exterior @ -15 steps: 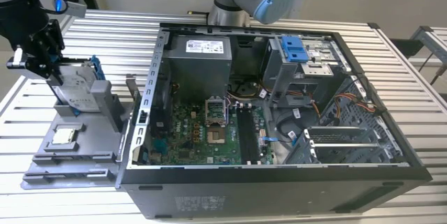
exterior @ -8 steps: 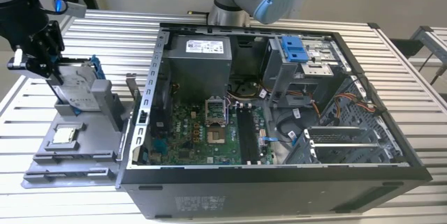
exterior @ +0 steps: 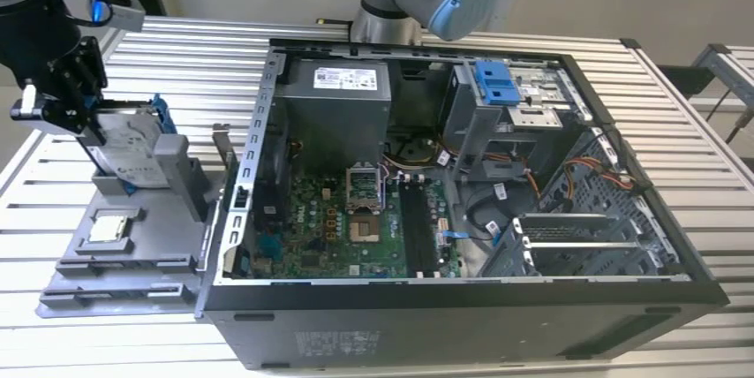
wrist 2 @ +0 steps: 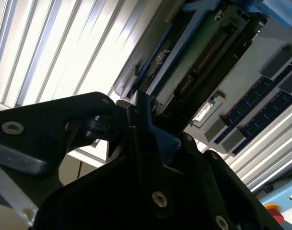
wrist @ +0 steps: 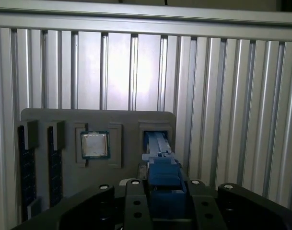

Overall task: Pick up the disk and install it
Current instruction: 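Pick up the disk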

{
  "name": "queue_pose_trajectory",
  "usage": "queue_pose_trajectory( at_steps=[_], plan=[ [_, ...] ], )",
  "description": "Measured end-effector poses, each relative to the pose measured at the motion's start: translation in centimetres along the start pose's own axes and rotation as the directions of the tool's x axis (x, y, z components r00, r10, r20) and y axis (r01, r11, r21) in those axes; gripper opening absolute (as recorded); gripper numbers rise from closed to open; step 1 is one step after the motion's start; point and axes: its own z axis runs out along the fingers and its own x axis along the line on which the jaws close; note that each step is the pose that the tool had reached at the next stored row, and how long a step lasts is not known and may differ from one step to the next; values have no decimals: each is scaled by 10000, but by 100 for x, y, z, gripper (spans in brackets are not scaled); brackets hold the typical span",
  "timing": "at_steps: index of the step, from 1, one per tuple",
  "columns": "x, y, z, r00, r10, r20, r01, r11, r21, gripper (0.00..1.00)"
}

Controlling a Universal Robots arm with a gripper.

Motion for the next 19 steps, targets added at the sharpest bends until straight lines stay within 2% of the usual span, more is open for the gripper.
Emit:
queue_pose_trajectory(
  at_steps=[8, 19],
  plan=[
    [22, 1, -1, 10000, 0, -1, 0, 10000, -2, 0],
    [16, 1, 0, 10000, 2, 0, -2, 10000, 0, 0]
  ],
)
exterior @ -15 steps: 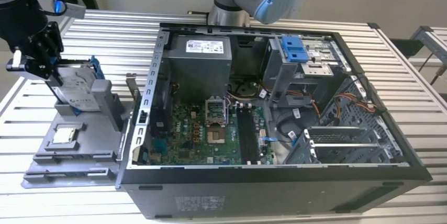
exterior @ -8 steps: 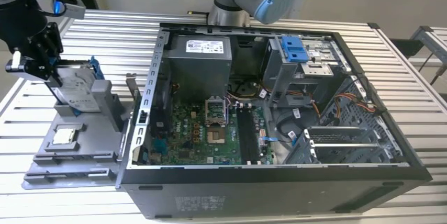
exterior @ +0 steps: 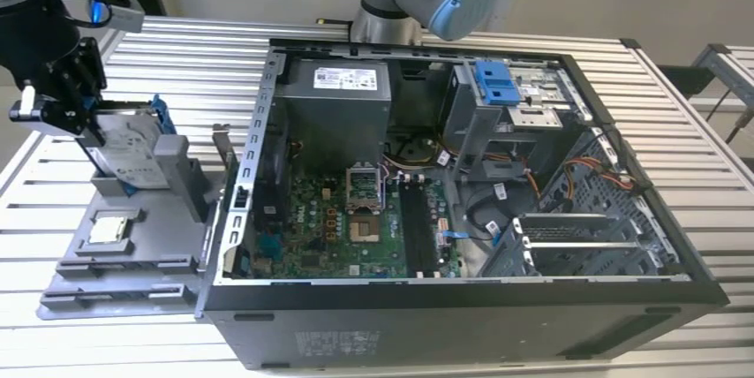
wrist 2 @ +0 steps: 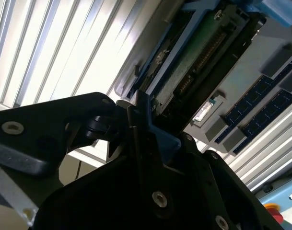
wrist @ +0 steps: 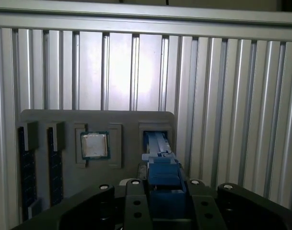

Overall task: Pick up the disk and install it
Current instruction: 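Pick up the disk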

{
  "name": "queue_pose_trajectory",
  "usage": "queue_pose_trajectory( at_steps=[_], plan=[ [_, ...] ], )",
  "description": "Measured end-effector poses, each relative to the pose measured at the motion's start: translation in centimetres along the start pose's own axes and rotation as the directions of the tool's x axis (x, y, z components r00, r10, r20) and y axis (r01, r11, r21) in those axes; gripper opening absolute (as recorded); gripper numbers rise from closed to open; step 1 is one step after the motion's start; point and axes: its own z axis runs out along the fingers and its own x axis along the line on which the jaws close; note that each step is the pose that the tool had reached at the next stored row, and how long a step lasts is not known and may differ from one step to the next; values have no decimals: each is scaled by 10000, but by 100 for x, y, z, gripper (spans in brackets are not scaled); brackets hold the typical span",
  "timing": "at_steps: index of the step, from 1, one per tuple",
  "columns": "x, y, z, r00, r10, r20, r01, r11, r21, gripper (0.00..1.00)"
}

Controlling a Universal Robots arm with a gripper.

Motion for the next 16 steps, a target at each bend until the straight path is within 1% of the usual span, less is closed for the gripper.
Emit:
queue_pose_trajectory(
  at_steps=[16],
  plan=[
    [10, 0, 0, 10000, 0, 0, 0, 10000, 1, 0]
  ],
)
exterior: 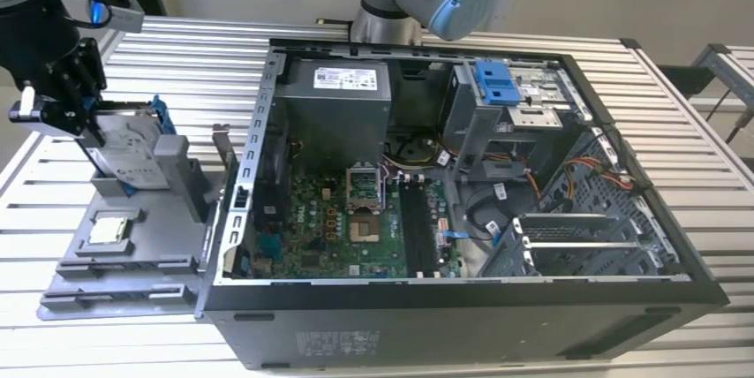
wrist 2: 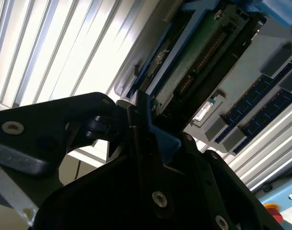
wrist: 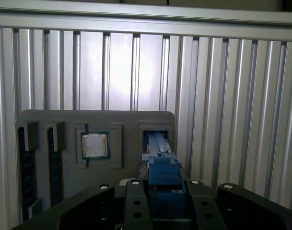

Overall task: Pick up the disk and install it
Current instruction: 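Pick up the disk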

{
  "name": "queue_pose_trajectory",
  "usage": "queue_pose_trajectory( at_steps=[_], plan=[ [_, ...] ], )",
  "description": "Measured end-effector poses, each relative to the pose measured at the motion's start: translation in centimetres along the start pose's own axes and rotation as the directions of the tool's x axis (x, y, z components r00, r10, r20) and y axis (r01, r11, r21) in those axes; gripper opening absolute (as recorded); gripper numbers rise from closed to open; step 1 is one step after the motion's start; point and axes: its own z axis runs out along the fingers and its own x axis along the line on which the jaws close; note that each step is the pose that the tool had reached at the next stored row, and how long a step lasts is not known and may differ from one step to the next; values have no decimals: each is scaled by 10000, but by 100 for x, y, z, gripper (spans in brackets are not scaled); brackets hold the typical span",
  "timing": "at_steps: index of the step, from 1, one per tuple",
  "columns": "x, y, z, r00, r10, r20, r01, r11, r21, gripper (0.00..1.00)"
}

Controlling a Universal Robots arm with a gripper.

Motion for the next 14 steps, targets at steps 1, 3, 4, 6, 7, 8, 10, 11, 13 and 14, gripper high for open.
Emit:
queue_pose_trajectory(
  at_steps=[1, 3, 4, 6, 7, 8, 10, 11, 13, 14],
  plan=[
    [0, 0, 0, 10000, -1, 0, 1, 10000, -1, 0],
    [0, 0, -1, 10000, 1, 0, -1, 10000, -2, 0],
    [0, 0, 0, 10000, 1, 0, -1, 10000, -1, 0],
    [0, 0, 0, 10000, 2, 0, -2, 10000, -1, 0],
    [0, 1, -1, 10000, 2, 0, -2, 10000, -1, 0],
    [0, 1, -1, 10000, 1, 0, -1, 10000, -2, 0],
    [0, 0, -1, 10000, 0, 0, 0, 10000, -2, 0],
    [0, 0, -1, 10000, -1, 0, 1, 10000, -1, 0],
    [-1, 1, 0, 10000, 1, 0, -1, 10000, 0, 0],
    [-1, 0, 0, 10000, 1, 1, -1, 10000, 0, 0]
  ],
)
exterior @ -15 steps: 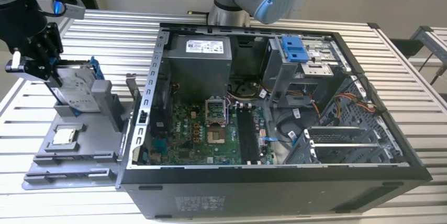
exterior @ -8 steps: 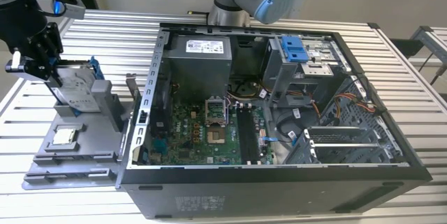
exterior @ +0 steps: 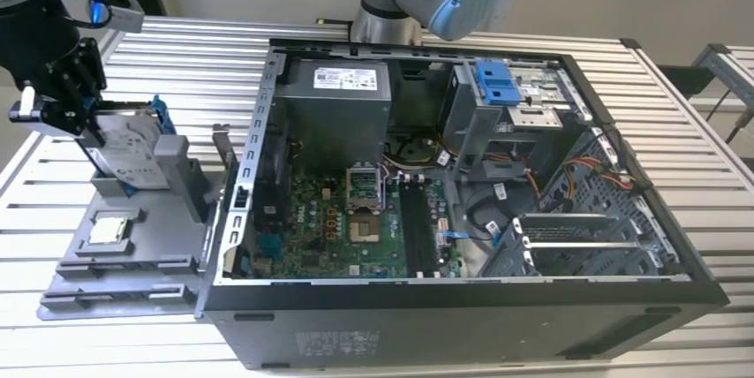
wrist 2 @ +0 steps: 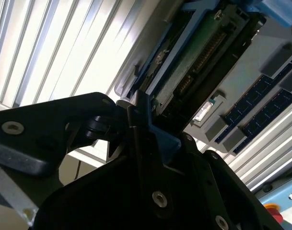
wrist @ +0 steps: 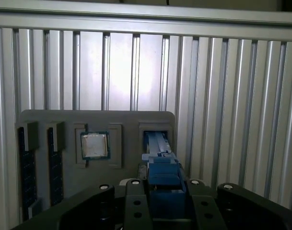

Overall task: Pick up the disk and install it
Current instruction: 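Pick up the disk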

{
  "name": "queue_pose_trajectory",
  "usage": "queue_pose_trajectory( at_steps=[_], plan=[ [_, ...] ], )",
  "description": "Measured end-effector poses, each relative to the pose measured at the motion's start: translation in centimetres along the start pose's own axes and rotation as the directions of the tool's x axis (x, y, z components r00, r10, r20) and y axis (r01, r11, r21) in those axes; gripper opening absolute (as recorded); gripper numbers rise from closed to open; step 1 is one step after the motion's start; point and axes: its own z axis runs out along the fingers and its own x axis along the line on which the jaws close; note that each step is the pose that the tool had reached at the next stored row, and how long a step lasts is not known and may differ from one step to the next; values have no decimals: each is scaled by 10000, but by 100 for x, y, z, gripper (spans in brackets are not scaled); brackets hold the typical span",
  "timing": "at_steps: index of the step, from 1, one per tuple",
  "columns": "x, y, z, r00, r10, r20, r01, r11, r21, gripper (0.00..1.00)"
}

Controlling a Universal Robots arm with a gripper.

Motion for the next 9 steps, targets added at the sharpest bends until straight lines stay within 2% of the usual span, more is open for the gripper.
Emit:
queue_pose_trajectory(
  at_steps=[9],
  plan=[
    [1, 0, -2, 10000, 0, -1, 0, 10000, -3, 0]
  ],
)
